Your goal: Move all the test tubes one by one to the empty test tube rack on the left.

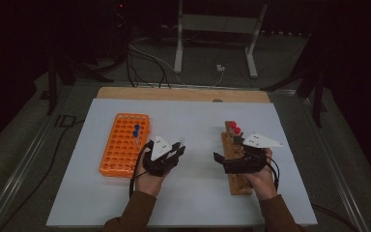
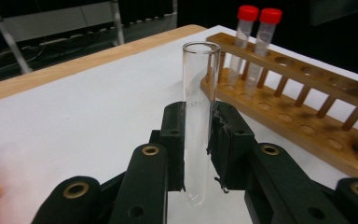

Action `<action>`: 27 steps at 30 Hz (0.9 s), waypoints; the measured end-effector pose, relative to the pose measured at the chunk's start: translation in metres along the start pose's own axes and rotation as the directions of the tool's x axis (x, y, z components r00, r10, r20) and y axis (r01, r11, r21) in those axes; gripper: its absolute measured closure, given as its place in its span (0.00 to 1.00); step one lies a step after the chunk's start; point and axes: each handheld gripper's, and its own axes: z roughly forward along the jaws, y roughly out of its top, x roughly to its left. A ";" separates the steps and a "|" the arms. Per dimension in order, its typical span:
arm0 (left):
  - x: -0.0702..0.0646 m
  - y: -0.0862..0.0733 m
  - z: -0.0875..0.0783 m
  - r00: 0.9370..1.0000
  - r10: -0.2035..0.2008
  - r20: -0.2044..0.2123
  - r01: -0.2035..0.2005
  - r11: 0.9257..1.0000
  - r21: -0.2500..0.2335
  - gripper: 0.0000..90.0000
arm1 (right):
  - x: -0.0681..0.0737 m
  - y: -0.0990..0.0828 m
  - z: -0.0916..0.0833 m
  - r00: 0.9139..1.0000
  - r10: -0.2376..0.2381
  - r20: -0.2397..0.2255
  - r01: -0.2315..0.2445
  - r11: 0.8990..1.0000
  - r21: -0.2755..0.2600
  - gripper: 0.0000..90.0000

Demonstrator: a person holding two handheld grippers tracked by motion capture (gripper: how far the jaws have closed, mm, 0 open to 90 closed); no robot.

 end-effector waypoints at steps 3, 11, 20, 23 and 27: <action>0.008 -0.001 -0.005 1.000 -0.009 -0.016 0.009 1.000 -0.004 0.84 | 0.000 0.000 0.000 1.000 0.002 -0.001 -0.002 1.000 0.000 0.01; 0.031 -0.002 -0.023 1.000 -0.010 -0.029 0.009 1.000 -0.008 0.84 | -0.001 0.000 -0.001 1.000 0.001 0.000 -0.001 1.000 0.000 0.01; 0.065 -0.007 -0.048 0.997 -0.032 -0.068 0.031 0.999 -0.016 0.84 | -0.001 0.000 -0.001 1.000 0.001 -0.003 -0.001 1.000 -0.001 0.01; 0.073 -0.013 -0.054 0.995 -0.047 -0.093 0.046 0.999 -0.012 0.84 | -0.001 0.000 -0.001 1.000 0.001 -0.003 -0.001 1.000 -0.001 0.01; 0.078 -0.021 -0.058 0.992 -0.052 -0.114 0.053 0.999 -0.001 0.84 | -0.001 0.000 -0.001 1.000 0.002 -0.004 -0.002 1.000 -0.002 0.01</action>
